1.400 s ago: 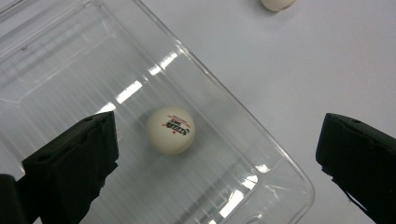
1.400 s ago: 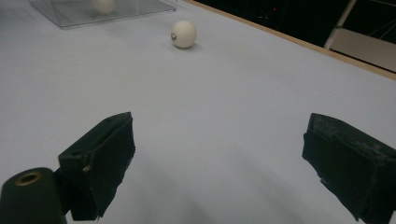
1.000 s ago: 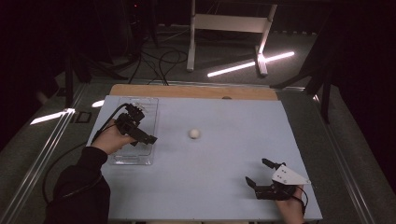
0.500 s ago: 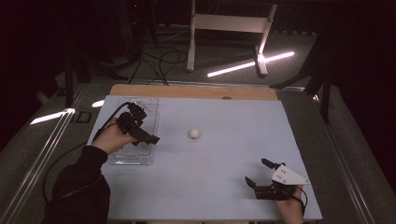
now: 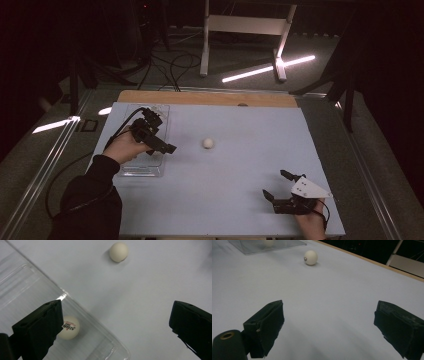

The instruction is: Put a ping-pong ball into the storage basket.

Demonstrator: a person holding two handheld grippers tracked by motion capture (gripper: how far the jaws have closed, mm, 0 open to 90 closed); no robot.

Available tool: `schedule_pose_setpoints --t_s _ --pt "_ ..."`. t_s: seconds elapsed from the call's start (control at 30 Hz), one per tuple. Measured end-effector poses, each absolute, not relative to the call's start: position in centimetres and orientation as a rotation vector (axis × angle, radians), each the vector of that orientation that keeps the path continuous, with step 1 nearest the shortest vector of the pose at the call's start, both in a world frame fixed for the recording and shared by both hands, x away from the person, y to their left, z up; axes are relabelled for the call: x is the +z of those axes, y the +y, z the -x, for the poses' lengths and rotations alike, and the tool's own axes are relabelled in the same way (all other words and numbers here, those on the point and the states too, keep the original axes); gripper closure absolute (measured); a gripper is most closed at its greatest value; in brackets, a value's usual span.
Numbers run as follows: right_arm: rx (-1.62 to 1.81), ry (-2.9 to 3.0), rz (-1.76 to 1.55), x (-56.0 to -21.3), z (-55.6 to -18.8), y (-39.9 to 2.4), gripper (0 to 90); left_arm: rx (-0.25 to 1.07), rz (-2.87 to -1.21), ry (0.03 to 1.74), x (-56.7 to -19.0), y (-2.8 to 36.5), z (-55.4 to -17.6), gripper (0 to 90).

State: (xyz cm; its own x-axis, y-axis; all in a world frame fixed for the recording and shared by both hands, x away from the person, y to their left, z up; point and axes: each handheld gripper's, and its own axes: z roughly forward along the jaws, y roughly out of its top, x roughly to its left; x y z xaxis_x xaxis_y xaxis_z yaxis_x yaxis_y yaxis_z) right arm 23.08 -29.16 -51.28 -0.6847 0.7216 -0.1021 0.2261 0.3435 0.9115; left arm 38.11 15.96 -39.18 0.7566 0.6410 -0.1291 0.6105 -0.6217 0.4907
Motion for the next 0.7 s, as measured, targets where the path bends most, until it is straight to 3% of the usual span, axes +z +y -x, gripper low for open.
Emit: schedule_pose_setpoints --t_s 0.7 --pt "1.321 2.114 -0.828 -51.2 -23.0 -29.2 9.3 0.084 -2.442 0.882 -38.5 13.5 -37.9 0.5"
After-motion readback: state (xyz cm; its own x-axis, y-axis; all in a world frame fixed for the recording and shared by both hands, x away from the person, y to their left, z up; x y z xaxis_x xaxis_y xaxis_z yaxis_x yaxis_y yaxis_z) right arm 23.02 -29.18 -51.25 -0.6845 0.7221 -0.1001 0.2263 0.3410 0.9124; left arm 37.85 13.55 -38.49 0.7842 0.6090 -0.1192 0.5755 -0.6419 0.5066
